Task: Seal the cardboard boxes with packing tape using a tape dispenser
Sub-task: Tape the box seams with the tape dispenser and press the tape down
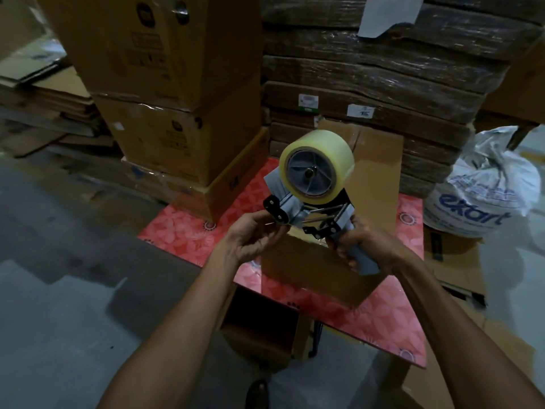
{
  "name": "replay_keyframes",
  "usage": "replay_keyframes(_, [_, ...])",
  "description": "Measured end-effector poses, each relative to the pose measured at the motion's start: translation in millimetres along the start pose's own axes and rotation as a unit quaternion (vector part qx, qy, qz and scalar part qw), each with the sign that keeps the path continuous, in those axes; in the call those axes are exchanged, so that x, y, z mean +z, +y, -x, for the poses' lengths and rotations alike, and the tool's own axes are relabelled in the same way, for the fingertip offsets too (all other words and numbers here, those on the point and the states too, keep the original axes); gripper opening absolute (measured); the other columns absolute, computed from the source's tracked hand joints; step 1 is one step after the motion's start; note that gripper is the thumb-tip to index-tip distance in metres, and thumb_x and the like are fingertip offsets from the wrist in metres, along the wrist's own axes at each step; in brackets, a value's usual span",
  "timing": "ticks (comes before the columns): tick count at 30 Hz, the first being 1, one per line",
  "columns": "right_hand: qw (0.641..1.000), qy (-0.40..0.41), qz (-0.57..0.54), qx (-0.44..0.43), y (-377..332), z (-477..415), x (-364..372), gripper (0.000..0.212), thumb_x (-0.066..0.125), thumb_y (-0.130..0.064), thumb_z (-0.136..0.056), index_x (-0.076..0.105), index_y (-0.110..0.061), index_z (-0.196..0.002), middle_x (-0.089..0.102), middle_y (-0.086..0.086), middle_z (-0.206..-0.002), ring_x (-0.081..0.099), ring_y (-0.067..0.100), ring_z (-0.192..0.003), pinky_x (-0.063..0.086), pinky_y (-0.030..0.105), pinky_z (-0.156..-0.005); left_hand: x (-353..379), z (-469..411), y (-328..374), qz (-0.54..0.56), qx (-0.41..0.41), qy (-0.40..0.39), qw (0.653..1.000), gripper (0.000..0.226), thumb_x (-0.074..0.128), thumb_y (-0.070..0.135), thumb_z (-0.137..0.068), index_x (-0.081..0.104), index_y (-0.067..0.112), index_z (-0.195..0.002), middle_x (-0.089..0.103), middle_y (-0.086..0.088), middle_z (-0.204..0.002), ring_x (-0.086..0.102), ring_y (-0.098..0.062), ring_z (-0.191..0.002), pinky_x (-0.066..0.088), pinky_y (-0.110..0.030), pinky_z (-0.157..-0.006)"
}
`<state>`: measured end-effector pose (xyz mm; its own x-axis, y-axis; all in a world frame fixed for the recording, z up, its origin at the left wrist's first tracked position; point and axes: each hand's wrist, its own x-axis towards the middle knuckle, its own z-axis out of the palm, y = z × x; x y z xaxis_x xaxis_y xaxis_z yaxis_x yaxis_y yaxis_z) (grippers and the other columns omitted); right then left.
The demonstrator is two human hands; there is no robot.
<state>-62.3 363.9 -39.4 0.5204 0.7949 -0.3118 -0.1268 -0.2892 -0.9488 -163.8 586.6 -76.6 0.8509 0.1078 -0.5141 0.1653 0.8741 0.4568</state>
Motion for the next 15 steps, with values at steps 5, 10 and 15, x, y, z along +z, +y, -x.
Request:
replay_keyframes(5, [1.000,-0.017,0.020,-0.014,-3.6,-13.3,-0.6,0.033,0.060,-0.002,-0.064,0.057,-0.003,-0.097,0.050,0.023,-0.076,0.041,0.023,-0.047,0.034,0.031,-0.047,-10.8,-11.6,8.5,-0.043,-0.007,0.032,0.999,0.020,0.064,0.018,-0.096,0.066,-0.001,-0.094,0.070,-0.019,-0.088,0.070,-0.026,-0.082,0.062,-0.033,-0.063])
replay_keyframes(10, [0.998,-0.029,0.045,-0.044,-4.6,-26.6,3.6,0.011,0.065,-0.009,-0.073,0.066,-0.017,-0.080,0.049,0.017,-0.065,0.041,0.024,-0.047,0.036,0.031,-0.046,-23.3,-18.9,24.4,-0.246,0.055,0.060,0.966,0.029,0.059,-0.005,-0.091,0.072,0.001,-0.066,0.069,-0.009,-0.067,0.058,-0.013,-0.060,0.055,-0.028,-0.072])
replay_keyframes(15, [0.993,-0.001,0.112,-0.033,13.2,-28.5,6.2,0.007,0.063,-0.006,-0.072,0.060,-0.001,-0.073,0.050,0.023,-0.061,0.041,0.031,-0.049,0.036,0.036,-0.046,-30.0,-21.9,40.5,-0.391,0.161,0.134,0.896,0.025,0.058,-0.015,-0.087,0.067,-0.001,-0.067,0.068,-0.011,-0.061,0.064,-0.014,-0.050,0.049,-0.018,-0.044])
